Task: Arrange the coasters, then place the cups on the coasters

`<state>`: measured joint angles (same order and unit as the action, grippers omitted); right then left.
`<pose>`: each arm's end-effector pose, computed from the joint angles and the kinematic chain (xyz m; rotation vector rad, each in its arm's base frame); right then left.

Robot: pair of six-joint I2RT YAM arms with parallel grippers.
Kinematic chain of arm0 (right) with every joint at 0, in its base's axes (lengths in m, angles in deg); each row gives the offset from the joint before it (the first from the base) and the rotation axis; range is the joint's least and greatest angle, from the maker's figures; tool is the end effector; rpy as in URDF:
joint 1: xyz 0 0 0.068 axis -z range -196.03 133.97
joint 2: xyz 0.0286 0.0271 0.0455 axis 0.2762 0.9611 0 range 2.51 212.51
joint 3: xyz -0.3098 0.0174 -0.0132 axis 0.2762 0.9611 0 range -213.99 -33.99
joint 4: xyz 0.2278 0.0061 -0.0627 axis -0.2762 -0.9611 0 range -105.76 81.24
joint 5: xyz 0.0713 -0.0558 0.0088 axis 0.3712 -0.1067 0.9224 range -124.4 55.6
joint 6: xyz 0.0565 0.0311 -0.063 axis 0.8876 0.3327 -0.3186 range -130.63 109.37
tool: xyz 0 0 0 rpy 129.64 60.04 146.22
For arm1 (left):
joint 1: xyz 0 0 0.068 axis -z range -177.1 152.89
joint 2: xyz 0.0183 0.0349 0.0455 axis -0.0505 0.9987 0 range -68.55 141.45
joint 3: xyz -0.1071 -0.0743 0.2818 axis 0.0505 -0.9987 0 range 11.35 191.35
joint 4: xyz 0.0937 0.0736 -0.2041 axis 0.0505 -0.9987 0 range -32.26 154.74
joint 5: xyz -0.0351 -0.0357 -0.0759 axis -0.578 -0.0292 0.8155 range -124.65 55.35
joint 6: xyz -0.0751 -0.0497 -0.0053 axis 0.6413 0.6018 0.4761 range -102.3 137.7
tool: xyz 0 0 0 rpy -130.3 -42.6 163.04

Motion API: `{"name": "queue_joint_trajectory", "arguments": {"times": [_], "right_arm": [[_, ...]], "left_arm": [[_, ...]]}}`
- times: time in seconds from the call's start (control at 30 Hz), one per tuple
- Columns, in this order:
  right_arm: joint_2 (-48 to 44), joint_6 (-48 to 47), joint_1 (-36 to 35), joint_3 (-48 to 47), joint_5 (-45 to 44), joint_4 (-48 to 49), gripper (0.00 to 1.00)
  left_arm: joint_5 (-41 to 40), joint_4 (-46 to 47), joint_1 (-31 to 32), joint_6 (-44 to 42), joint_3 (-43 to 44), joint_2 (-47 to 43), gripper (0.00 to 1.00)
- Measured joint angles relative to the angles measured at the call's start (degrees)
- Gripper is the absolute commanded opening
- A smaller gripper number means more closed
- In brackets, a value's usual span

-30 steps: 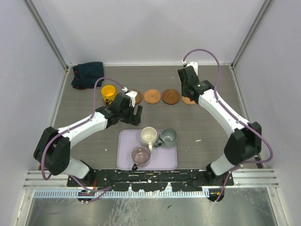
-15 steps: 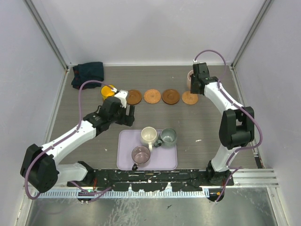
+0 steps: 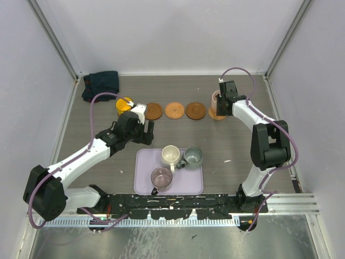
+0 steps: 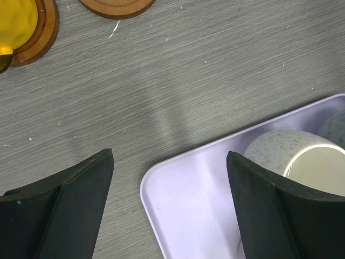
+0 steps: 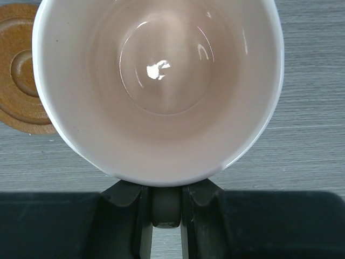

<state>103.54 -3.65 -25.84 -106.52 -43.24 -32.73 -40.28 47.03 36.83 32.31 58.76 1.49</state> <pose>0.3883 0.0545 0.2376 0.0039 2.4724 -0.0665 0.2189 -0.1378 0.2698 0.3333 2.2686 -0.3334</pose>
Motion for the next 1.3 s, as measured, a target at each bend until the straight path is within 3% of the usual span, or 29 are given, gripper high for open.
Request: {"name": "queue_joint_trajectory", "arguments": {"times": [1.3], "right_arm": [[1.64, 0.50, 0.00, 4.46, 0.39, 6.01, 0.01]], "left_arm": [[-0.09, 0.13, -0.33, 0.17, 0.00, 1.97, 0.87]]}}
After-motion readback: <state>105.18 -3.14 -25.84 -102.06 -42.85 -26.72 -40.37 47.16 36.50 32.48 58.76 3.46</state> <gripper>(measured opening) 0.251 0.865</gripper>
